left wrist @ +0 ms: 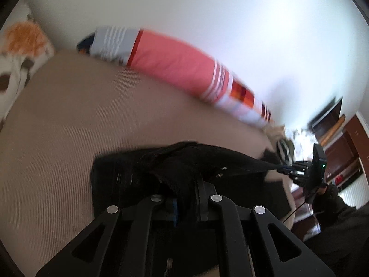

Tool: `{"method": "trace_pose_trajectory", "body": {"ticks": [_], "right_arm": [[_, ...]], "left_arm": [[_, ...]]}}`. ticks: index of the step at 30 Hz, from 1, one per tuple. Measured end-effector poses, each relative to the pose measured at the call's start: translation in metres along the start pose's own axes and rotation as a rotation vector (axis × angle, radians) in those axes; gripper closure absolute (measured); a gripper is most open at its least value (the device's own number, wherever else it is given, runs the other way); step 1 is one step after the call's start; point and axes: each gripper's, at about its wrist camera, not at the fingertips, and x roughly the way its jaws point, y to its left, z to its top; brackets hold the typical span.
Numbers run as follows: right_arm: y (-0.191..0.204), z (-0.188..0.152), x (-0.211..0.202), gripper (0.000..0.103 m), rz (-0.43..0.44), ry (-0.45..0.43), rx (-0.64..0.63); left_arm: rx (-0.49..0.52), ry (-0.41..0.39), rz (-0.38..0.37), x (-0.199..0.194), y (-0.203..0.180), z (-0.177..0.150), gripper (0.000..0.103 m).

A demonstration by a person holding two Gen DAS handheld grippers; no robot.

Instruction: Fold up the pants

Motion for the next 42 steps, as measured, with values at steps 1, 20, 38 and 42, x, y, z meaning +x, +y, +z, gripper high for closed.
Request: {"method": "trace_pose_trajectory", "body": {"ticks": [1, 20, 38, 42], "right_arm": [[0.006, -0.008, 0.000, 0.097, 0.009, 0.010, 0.004], [0.042, -0.078, 0.061, 0.097, 0.097, 0.165, 0.091], [0.039, -0.089, 0.057, 0.096, 0.112, 0.105, 0.137], [0.039, -0.089, 0.056, 0.096, 0.111, 0.102, 0.149]], "left_arm": [[0.004, 0.020, 0.003, -0.002, 0.001, -0.010, 0.090], [0.037, 0.291, 0.382, -0.008, 0.007, -0.097, 0.032], [-0.779, 0.126, 0.187, 0.001, 0.015, -0.126, 0.046], [-0.805, 0.104, 0.194, 0.017, 0.022, -0.118, 0.077]]}}
